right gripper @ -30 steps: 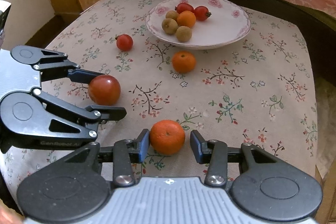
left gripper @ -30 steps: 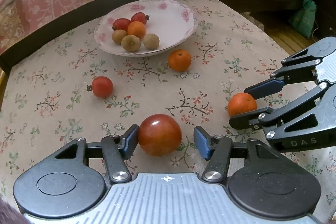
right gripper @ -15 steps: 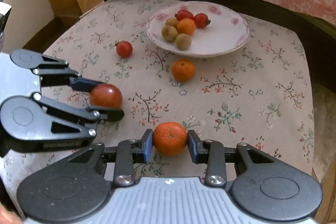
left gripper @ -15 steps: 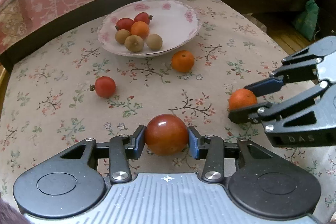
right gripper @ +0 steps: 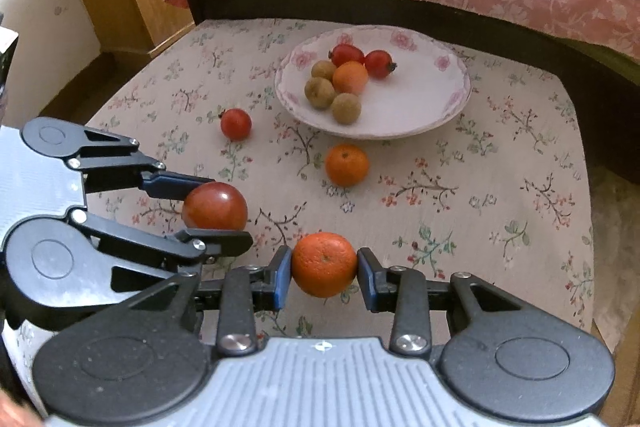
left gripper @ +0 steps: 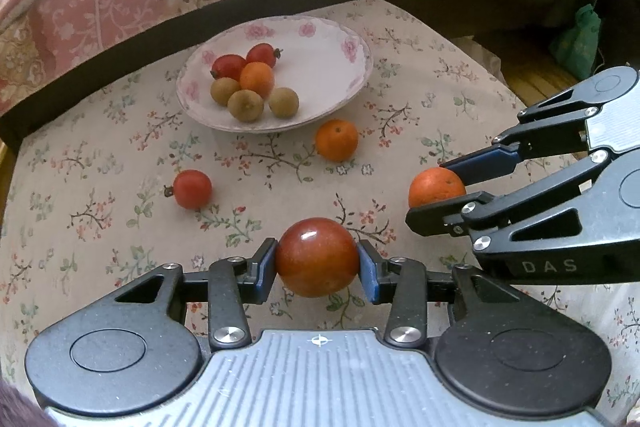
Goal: Organize fruits
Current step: 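Carry the large red fruit and small orange toward the white plate with both grippers, then lower both fruits into the plate and open both grippers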
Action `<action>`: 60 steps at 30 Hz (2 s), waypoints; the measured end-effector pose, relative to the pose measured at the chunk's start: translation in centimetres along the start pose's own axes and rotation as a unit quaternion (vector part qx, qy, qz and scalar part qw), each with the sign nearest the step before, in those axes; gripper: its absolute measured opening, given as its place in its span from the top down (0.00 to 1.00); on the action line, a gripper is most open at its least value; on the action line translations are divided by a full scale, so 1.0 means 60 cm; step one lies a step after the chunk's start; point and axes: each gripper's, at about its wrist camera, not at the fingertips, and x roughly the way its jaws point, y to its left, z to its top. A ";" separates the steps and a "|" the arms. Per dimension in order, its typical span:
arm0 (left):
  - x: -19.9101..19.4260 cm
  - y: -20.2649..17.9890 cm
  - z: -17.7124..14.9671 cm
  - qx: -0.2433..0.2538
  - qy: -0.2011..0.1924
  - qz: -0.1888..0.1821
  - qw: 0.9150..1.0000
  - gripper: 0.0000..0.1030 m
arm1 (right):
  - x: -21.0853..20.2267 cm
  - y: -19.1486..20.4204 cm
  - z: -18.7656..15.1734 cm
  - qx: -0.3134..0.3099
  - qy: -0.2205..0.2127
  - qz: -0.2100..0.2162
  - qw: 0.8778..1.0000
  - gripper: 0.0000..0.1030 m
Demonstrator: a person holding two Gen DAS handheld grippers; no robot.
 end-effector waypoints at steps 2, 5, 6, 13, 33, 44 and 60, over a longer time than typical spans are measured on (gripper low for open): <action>0.000 0.001 0.001 -0.001 -0.001 0.002 1.000 0.51 | -0.001 0.001 0.003 -0.001 -0.002 -0.002 1.000 0.65; 0.000 0.004 0.005 -0.005 -0.003 0.003 1.000 0.51 | -0.003 0.001 0.007 -0.002 -0.005 -0.005 1.000 0.65; -0.001 0.004 0.007 -0.005 -0.005 0.005 1.000 0.51 | -0.005 0.001 0.009 -0.001 -0.007 -0.005 1.000 0.65; -0.012 0.012 0.021 -0.012 -0.021 0.009 1.000 0.51 | -0.013 -0.003 0.016 0.003 -0.019 -0.010 1.000 0.65; -0.020 0.020 0.079 -0.019 -0.061 0.023 0.998 0.52 | -0.027 -0.028 0.070 0.024 -0.063 -0.023 0.997 0.65; 0.009 0.033 0.140 -0.024 -0.081 0.039 0.996 0.52 | -0.002 -0.065 0.125 0.025 -0.094 -0.025 0.995 0.65; 0.082 0.064 0.173 -0.030 -0.062 0.037 0.997 0.52 | 0.070 -0.105 0.160 0.026 -0.086 -0.019 0.996 0.65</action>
